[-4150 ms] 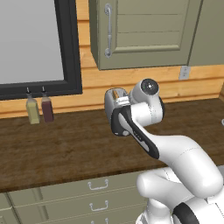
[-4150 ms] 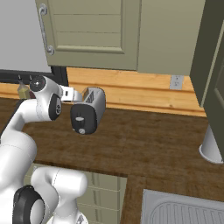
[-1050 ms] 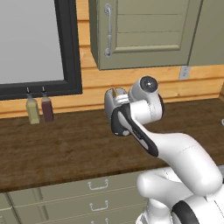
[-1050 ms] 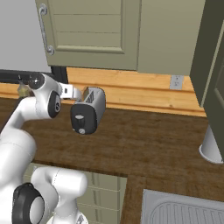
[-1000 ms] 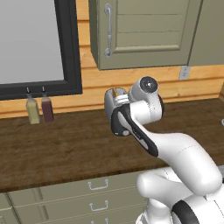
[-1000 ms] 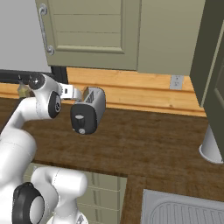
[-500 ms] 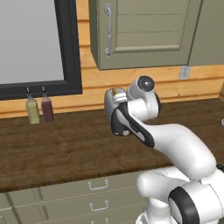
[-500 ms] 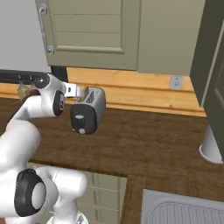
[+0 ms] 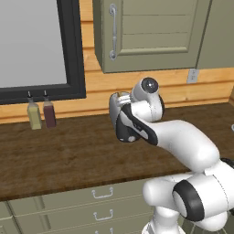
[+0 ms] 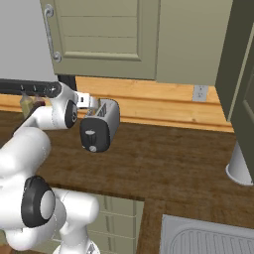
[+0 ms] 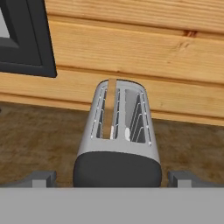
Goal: Start the toaster. Once the lever pops up, take the bread to the plate on the dining counter.
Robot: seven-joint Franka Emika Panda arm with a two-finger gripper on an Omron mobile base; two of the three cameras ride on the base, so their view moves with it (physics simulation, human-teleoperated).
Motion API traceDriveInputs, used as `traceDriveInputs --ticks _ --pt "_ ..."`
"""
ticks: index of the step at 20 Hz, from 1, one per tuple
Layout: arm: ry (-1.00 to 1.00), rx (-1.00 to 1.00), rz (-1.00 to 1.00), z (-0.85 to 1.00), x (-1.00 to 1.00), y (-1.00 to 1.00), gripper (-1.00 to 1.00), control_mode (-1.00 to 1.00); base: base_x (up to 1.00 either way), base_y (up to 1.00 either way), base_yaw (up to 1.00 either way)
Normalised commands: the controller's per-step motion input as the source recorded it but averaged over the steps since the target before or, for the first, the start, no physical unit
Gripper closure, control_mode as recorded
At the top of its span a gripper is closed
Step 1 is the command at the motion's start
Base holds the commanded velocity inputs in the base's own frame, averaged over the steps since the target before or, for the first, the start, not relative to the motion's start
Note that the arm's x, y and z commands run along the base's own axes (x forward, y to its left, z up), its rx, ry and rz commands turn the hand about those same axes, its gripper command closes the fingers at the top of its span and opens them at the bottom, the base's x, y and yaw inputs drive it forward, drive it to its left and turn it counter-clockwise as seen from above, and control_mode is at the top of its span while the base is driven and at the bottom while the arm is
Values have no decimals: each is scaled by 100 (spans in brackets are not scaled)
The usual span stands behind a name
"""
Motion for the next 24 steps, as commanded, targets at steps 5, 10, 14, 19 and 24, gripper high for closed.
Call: traceDriveInputs --ticks 5,10,14,19,24 --pt "0 0 1 -16 14 0 -100 -100 0 0 0" --pt "0 0 0 -12 11 0 -100 -100 0 0 0" --pt "0 0 0 -16 13 0 -100 -100 0 0 0" --pt "0 0 0 -7 16 0 -100 -100 0 0 0" --pt "0 0 0 -2 13 1 -100 -100 0 0 0"
